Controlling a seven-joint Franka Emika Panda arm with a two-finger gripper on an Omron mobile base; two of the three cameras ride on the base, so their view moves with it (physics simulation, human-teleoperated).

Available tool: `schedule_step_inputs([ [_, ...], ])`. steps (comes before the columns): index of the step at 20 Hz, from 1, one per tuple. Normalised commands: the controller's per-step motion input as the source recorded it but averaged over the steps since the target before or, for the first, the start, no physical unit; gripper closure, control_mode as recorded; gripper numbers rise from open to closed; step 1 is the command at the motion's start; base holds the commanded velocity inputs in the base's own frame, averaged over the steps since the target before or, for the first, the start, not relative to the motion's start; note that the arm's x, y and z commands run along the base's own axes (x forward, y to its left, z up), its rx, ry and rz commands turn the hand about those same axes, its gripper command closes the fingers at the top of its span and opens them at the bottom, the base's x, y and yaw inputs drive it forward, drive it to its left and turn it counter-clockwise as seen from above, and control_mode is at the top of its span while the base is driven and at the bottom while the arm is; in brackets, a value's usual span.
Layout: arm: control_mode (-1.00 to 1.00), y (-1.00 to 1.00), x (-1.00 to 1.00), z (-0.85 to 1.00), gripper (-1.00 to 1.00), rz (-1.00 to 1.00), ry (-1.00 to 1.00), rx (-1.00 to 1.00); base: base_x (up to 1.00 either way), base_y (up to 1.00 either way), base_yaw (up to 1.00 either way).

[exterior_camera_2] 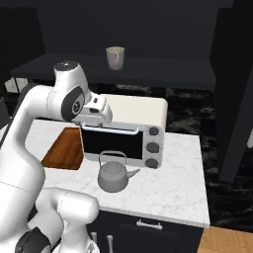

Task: Pick the kettle from the counter and place it on the tray. Then pick the mug from the cabinet and place it on the tray. Then close the cabinet doors.

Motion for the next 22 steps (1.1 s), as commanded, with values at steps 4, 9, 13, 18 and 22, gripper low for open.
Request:
schedule_step_inputs([
  [4, -1.00, -0.37, -0.31, -0.34, -1.00, -0.37, -0.02, -0.03, 0.00, 0.00, 0.00],
  [9, -1.00, -0.38, -0.04, -0.37, -1.00, -0.43, 0.01, 0.00, 0.00, 0.00, 0.00],
  [13, -1.00, -0.12, 0.03, -0.51, -1.00, -0.30, 0.00, 0.03, 0.00, 0.00, 0.00],
  [18, -1.00, -0.09, 0.22, -0.36, -1.00, -0.11, 0.00, 0.14, 0.00, 0.00, 0.00],
  [22, -1.00, 0.00, 0.24, -0.26, -1.00, 0.00, 0.03, 0.09, 0.00, 0.00, 0.00],
])
